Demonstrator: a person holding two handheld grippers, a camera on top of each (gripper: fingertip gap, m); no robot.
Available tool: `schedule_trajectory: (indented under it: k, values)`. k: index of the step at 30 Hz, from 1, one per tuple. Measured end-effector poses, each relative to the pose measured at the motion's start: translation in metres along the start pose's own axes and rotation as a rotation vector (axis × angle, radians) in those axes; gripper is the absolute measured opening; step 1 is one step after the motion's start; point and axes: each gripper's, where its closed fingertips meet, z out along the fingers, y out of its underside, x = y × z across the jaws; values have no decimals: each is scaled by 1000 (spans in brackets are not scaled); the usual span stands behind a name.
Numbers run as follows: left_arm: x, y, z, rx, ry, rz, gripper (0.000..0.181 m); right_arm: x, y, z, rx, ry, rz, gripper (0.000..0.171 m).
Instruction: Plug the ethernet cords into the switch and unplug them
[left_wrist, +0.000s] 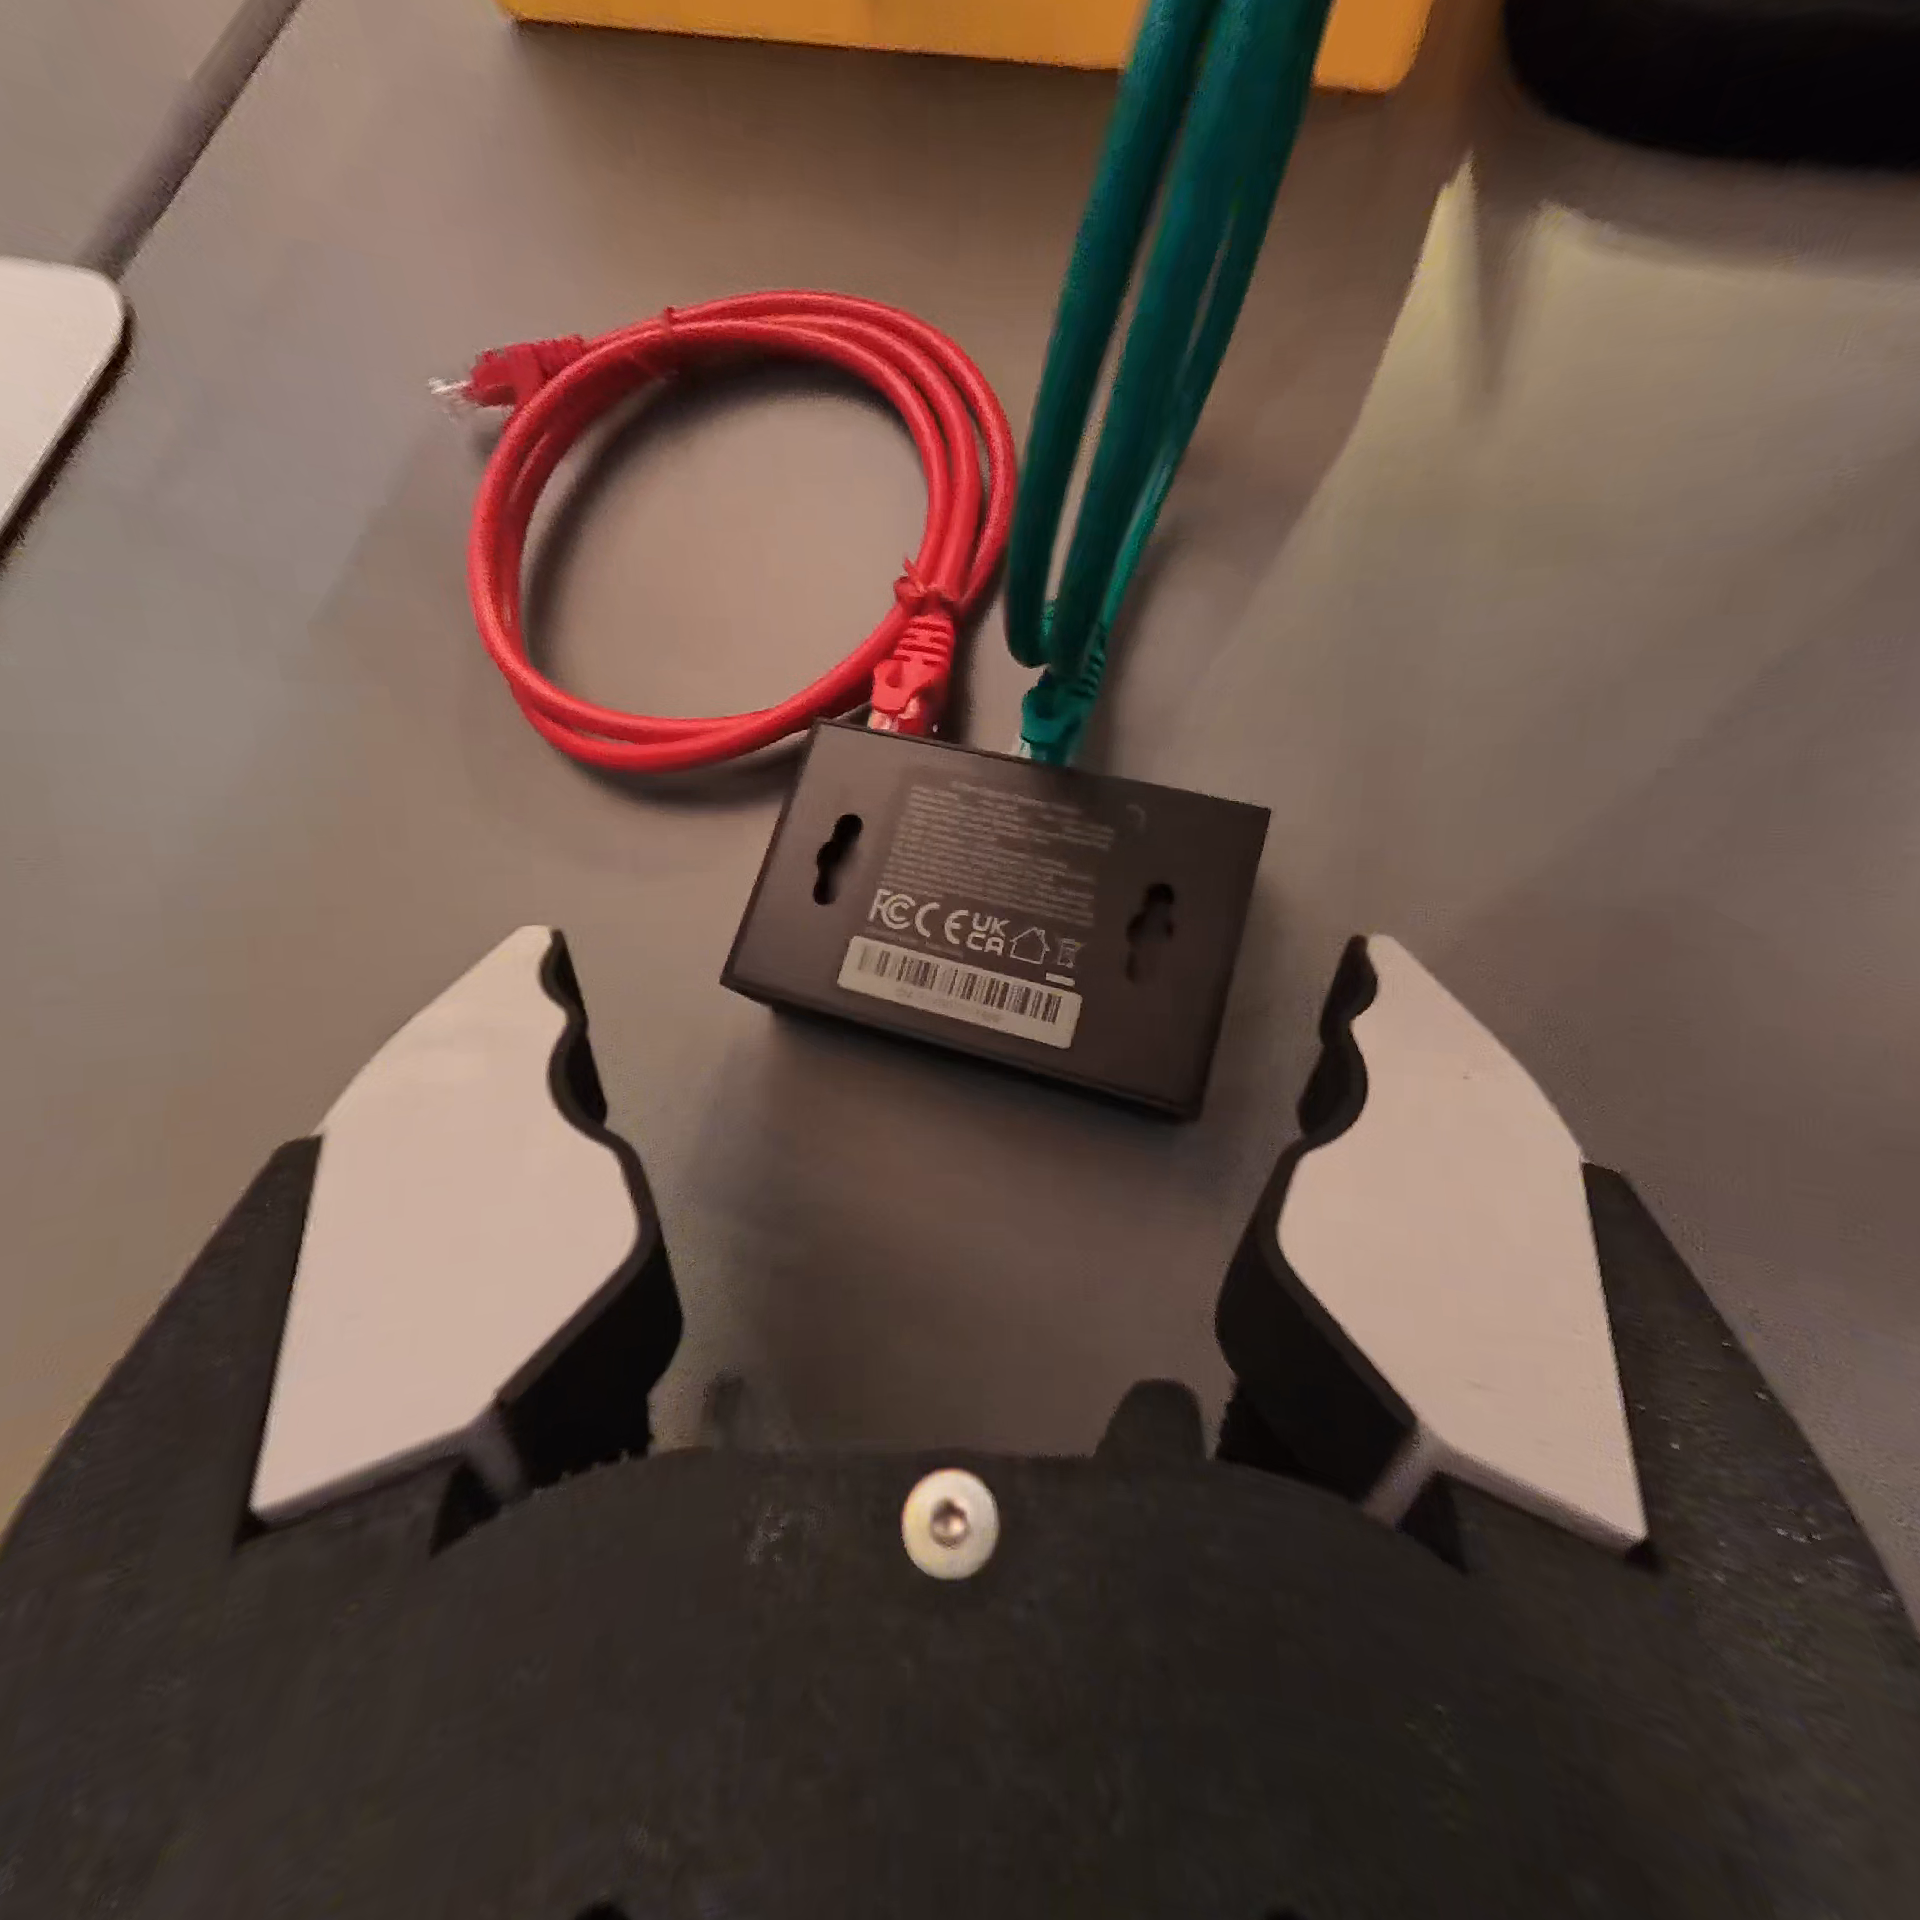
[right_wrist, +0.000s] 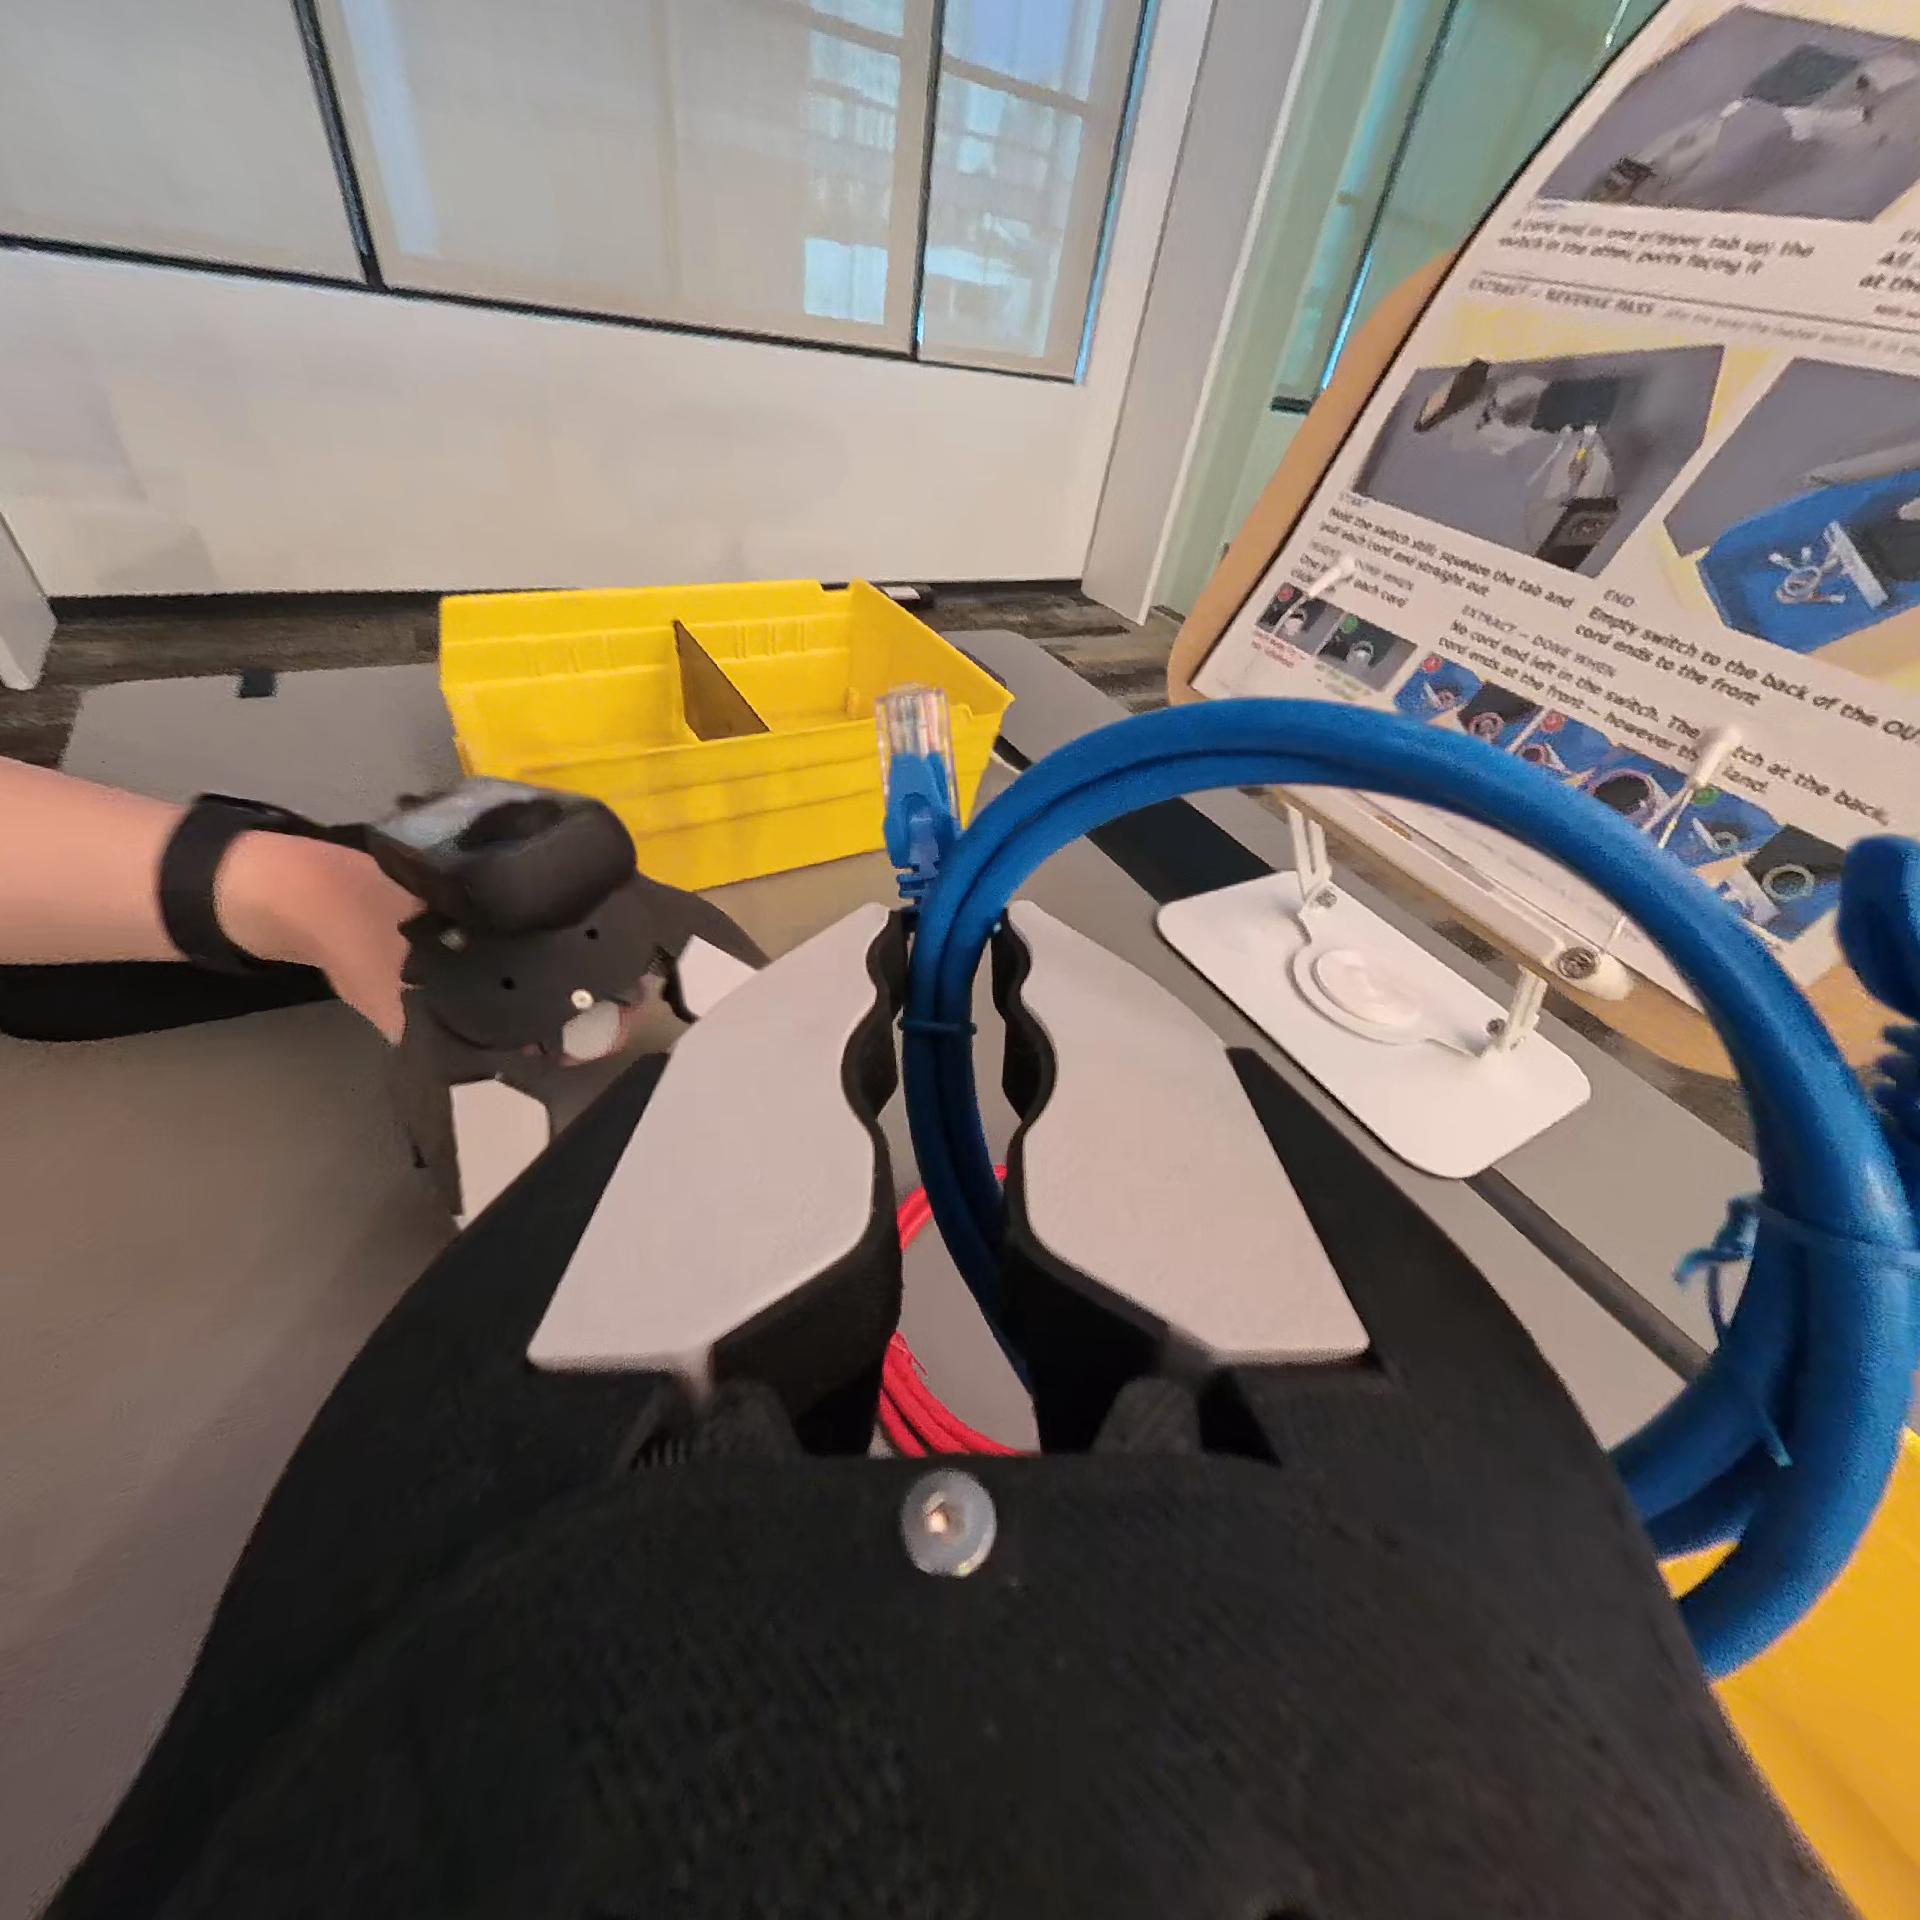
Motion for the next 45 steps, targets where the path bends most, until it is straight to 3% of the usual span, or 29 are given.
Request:
schedule_trajectory:
  k: [6, 12, 14, 45]
  values:
    - [15, -3, 14, 32, 134, 44, 110, 0, -1, -3, 8, -20, 12, 17]
    - [13, 5, 20, -39, 219, -8, 118, -4, 2, 1, 0, -46, 18, 17]
    - [12, 3, 19, -23, 231, -1, 105, -6, 4, 3, -10, -49, 7, 17]
    - [11, -13, -16, 61, 342, -293, 101, -29, -3, 2, 22, -163, -52, 17]
